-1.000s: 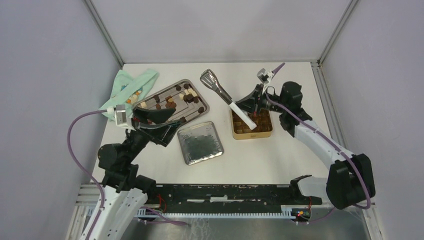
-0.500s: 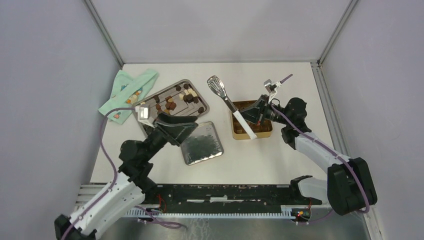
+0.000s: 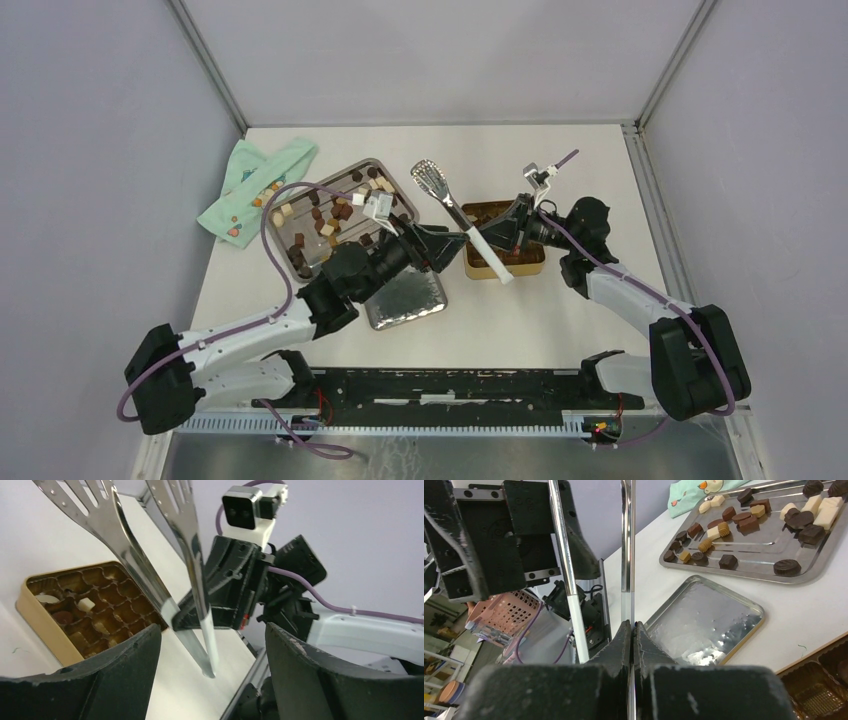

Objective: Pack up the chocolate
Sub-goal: Pick up the clamp from the center of the board.

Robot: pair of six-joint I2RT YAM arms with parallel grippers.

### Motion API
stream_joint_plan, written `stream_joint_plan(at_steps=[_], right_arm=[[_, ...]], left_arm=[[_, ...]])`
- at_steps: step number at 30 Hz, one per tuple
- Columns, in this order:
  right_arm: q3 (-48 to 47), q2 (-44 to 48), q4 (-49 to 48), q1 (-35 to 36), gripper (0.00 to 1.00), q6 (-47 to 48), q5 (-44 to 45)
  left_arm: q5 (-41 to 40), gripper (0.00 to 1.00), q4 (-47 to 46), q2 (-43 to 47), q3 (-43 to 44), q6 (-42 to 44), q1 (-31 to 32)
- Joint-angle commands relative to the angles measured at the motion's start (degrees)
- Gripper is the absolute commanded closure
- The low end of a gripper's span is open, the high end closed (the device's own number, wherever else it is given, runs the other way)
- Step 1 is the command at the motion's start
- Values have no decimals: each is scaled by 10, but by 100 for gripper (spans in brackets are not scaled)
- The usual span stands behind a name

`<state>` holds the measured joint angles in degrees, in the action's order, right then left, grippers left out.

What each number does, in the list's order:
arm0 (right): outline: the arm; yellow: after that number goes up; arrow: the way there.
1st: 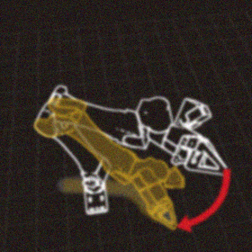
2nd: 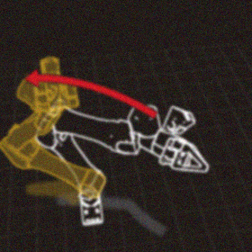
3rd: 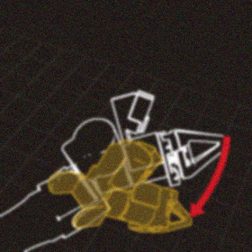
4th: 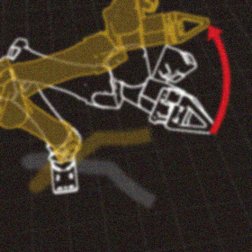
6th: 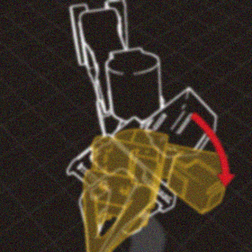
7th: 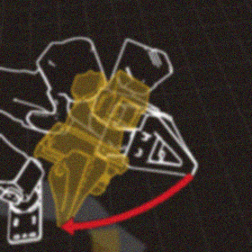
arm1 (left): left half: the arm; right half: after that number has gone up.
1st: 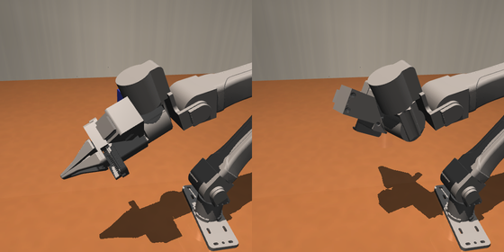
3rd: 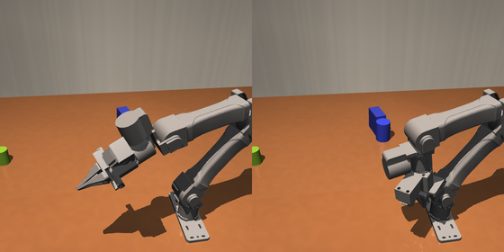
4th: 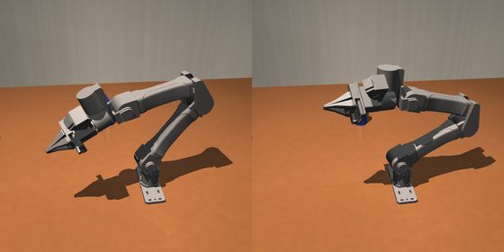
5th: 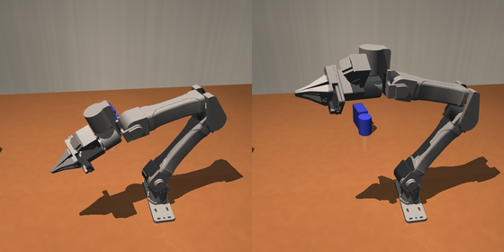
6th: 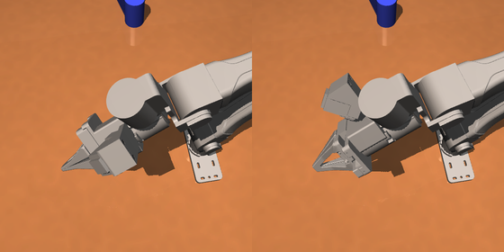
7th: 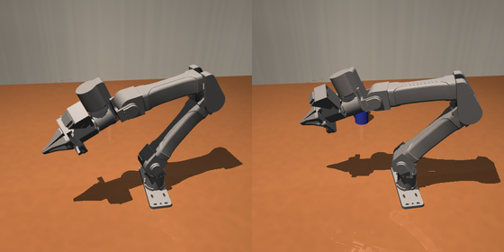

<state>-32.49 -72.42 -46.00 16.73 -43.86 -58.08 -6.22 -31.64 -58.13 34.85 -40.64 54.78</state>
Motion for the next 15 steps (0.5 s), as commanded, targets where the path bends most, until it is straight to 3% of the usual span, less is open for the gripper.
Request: stream_joint_plan(at_steps=[1, 10, 13, 15], right_arm=[[-4, 11, -52, -1, 100, -11, -14], [-3, 11, -56, 0, 100, -15, -20], [-3, 13, -61, 0, 100, -17, -23], [-2, 13, -62, 0, 100, -17, -24]], left_arm=[[-48, 21, -26, -36, 53, 41, 2], [-44, 34, -30, -77, 91, 54, 2], [-49, 47, -25, -88, 100, 60, 1], [-50, 61, -21, -97, 107, 61, -2]])
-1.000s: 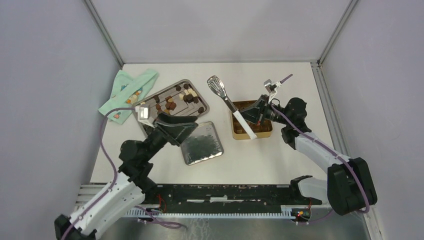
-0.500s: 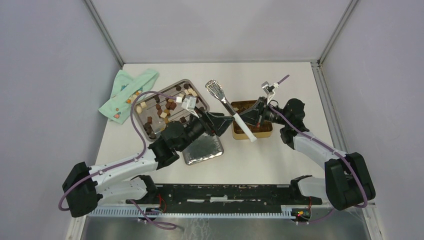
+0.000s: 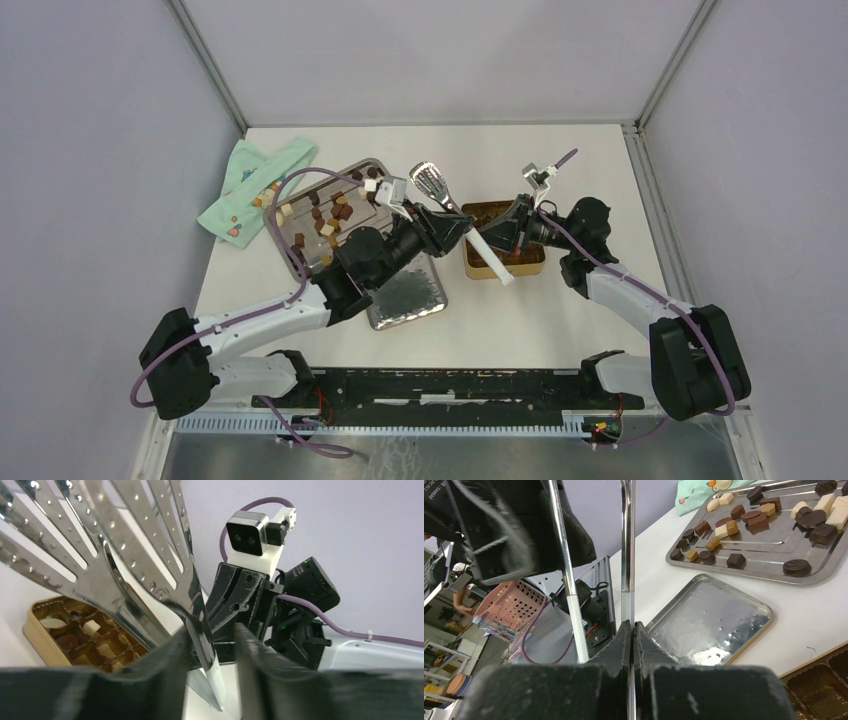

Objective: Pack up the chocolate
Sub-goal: Pick up the clamp from the center of the board.

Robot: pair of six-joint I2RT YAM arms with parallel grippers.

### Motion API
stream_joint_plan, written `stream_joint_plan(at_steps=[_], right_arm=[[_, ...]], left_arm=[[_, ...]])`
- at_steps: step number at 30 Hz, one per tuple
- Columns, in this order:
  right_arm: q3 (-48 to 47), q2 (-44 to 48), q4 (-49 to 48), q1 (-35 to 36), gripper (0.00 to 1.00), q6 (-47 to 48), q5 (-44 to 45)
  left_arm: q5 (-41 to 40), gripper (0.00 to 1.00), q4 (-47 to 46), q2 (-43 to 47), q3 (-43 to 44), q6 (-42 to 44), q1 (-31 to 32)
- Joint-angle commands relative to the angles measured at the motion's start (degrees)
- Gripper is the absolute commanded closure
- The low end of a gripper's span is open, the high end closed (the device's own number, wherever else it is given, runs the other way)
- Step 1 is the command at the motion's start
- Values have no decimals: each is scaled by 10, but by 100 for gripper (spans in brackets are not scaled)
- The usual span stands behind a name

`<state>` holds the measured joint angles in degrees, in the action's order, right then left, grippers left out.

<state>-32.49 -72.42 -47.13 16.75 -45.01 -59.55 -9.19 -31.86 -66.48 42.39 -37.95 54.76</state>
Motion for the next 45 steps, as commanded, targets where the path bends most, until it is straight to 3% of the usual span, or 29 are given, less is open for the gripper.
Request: stream_joint_plan(at_steps=[1, 4, 5, 10, 14, 22, 29, 33, 36, 38, 42, 45], right_arm=[[-2, 13, -50, 0, 100, -4, -9], [-2, 11, -38, 0, 100, 5, -3], [-3, 11, -23, 0, 100, 14, 3], [-20, -22, 110, -7, 100, 77, 60], [-22, -65, 155, -18, 100, 88, 83], [-21, -46, 157, -22, 100, 101, 86], [-22, -65, 188, -30, 100, 118, 110], [-19, -53, 134, -31, 100, 110, 68], [-12, -19, 76, -38, 100, 98, 29], [-8, 3, 44, -41, 89, 95, 13], [-11, 27, 25, -46, 52, 101, -10], [-16, 37, 30, -58, 29, 111, -22]], left_arm=[[-16, 70, -20, -17, 34, 34, -4], [5, 97, -30, -22, 40, 42, -8], [20, 98, -39, -20, 39, 50, -9], [180, 98, -121, -13, 19, 101, -8], [275, 98, -151, -17, 21, 113, -8], [252, 98, -214, 10, -28, 103, -10], [373, 98, -274, -27, 2, 70, -11], [320, 98, -232, -28, -5, 72, -29], [306, 98, -270, -26, -47, 24, -75], [314, 98, -300, -27, -75, -1, -102], [337, 98, -283, -27, -83, 17, -122], [354, 98, -264, -14, -88, 33, -134]])
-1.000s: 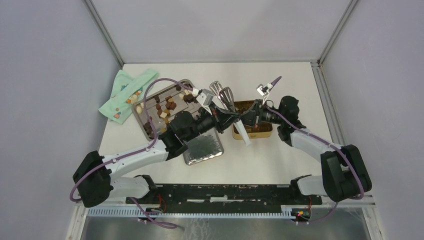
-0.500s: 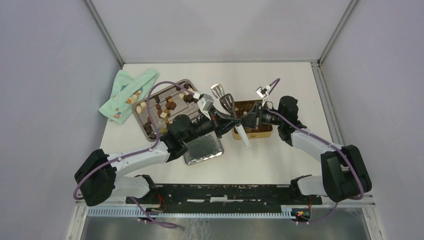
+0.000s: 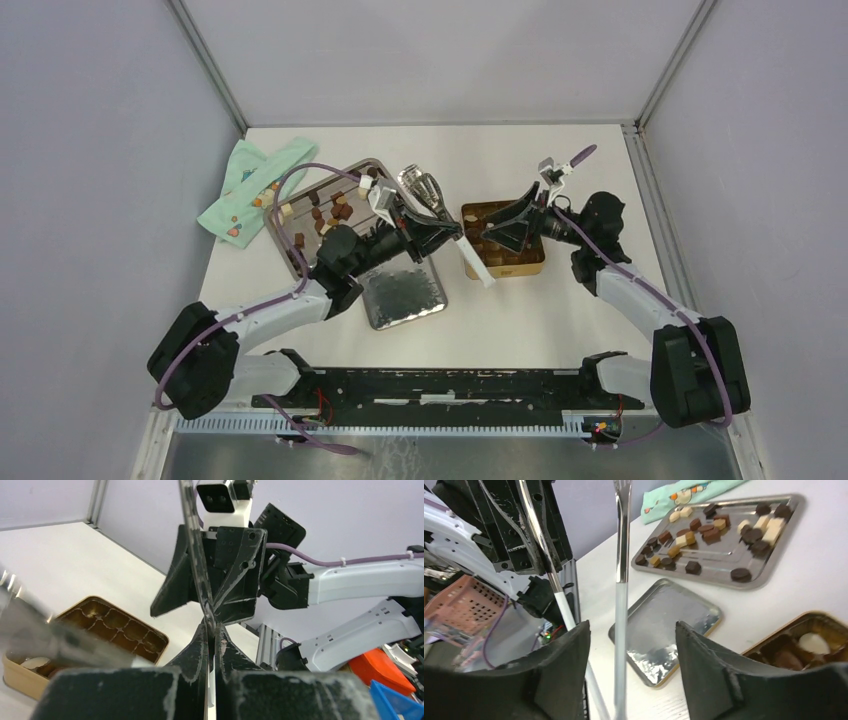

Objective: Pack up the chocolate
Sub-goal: Pick up the clamp from the center of the board.

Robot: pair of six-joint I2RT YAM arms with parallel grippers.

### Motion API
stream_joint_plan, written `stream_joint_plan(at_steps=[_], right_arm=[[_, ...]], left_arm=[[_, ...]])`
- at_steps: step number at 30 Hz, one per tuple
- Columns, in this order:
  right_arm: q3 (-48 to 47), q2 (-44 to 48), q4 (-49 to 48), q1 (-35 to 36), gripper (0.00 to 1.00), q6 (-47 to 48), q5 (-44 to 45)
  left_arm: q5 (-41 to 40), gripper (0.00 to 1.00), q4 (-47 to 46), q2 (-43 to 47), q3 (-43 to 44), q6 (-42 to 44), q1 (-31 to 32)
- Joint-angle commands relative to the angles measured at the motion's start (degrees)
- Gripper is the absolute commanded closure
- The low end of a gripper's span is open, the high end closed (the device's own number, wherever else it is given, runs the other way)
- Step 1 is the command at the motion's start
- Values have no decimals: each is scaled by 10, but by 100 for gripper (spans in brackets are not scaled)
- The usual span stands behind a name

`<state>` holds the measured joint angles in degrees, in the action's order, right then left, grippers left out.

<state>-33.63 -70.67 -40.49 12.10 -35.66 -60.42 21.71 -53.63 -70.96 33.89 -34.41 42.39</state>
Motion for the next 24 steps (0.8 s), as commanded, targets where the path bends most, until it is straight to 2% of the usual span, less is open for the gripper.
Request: stream_joint_plan(at_steps=[1, 3, 5, 7, 13, 18, 21, 24], right_arm=[[-4, 21, -37, -14, 25, 19, -19], [-1, 23, -57, -13, 16, 6, -38], [14, 19, -133, -5, 9, -42, -60], [16, 15, -137, 13, 2, -49, -69], [-6, -3, -46, 84, 2, 19, -90], [-9, -7, -3, 102, 2, 52, -62], [-5, -12, -11, 109, 2, 41, -49], [21, -9, -118, 116, 2, -51, -37]], left_arm=[[47, 98, -37, 39, -6, 4, -14], [46, 98, -19, 63, -11, 16, -23], [42, 98, -7, 75, -13, 20, -28], [40, 98, -8, 80, -12, 16, -28], [34, 98, -31, 69, 4, -4, -28], [47, 98, -90, 60, 3, -48, -26], [57, 98, -112, 53, 9, -63, -15], [59, 98, -124, 41, 12, -69, 4]])
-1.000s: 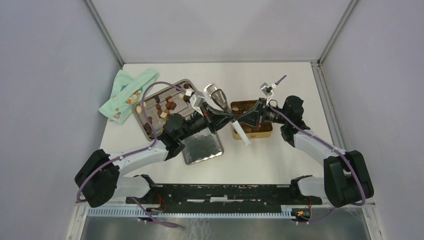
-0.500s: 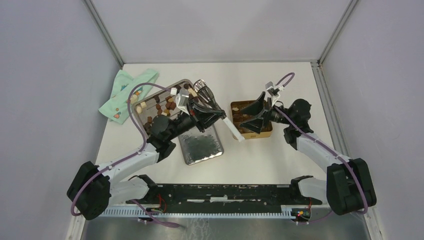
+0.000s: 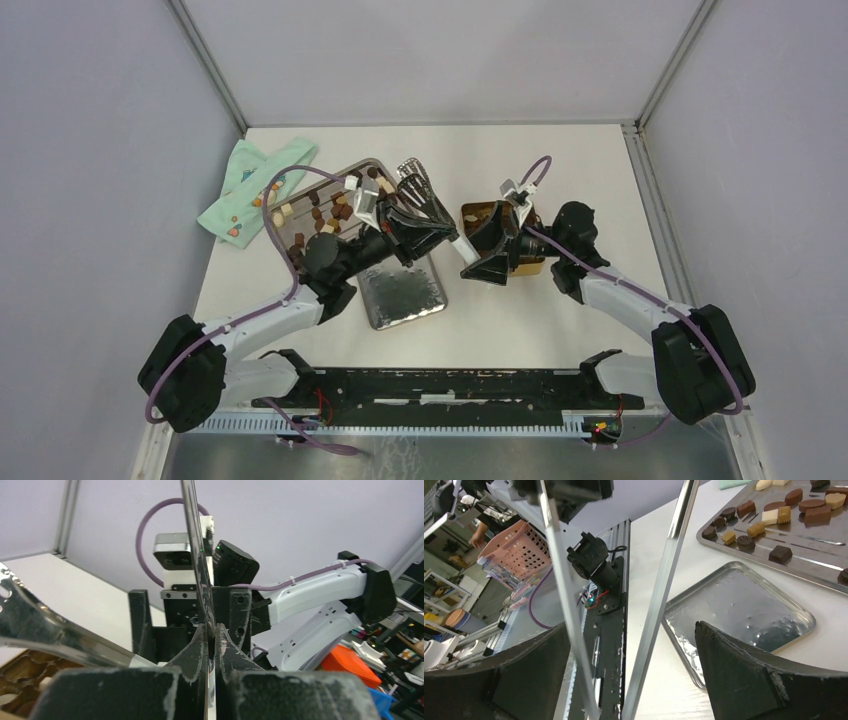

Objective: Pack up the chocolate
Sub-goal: Pick up the clamp from the center of the board.

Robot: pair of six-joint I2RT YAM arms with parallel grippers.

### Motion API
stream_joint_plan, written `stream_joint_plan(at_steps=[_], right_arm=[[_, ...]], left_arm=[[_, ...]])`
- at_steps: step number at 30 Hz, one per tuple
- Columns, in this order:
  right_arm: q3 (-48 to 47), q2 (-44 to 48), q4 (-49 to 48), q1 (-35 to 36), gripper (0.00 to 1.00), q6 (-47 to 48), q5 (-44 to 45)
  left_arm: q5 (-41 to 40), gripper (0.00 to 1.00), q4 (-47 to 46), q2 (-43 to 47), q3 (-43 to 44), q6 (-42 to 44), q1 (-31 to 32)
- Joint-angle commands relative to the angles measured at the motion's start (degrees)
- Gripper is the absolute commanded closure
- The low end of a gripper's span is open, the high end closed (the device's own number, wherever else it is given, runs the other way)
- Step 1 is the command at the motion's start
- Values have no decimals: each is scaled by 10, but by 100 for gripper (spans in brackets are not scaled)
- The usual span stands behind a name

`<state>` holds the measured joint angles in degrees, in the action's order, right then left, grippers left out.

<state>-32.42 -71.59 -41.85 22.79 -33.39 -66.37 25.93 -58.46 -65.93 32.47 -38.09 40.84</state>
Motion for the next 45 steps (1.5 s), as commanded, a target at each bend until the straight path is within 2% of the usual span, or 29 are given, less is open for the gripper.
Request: stream_joint_plan(at_steps=[1, 3, 15, 24, 29, 34, 39, 45], right_arm=[[18, 3, -142, 11, 2, -104, 29], [32, 10, -195, 12, 2, -150, 37], [35, 21, -220, 12, 10, -211, 49], [40, 22, -212, 12, 18, -212, 64], [31, 19, -147, 11, 28, -168, 74], [31, 16, -156, 12, 31, -179, 68], [31, 18, -166, 11, 39, -188, 65], [31, 17, -170, 11, 43, -189, 63]], left_arm=[[17, 98, -83, -15, 26, -36, 25], [16, 98, -98, -25, 22, -43, 32], [-14, 98, -143, -40, -7, -59, 33], [-23, 98, -175, -73, -11, -79, 37], [-29, 98, -181, -85, -9, -83, 38], [-39, 98, -174, -80, -13, -78, 38], [-43, 97, -157, -76, -13, -73, 38], [-45, 95, -150, -75, -13, -72, 38]])
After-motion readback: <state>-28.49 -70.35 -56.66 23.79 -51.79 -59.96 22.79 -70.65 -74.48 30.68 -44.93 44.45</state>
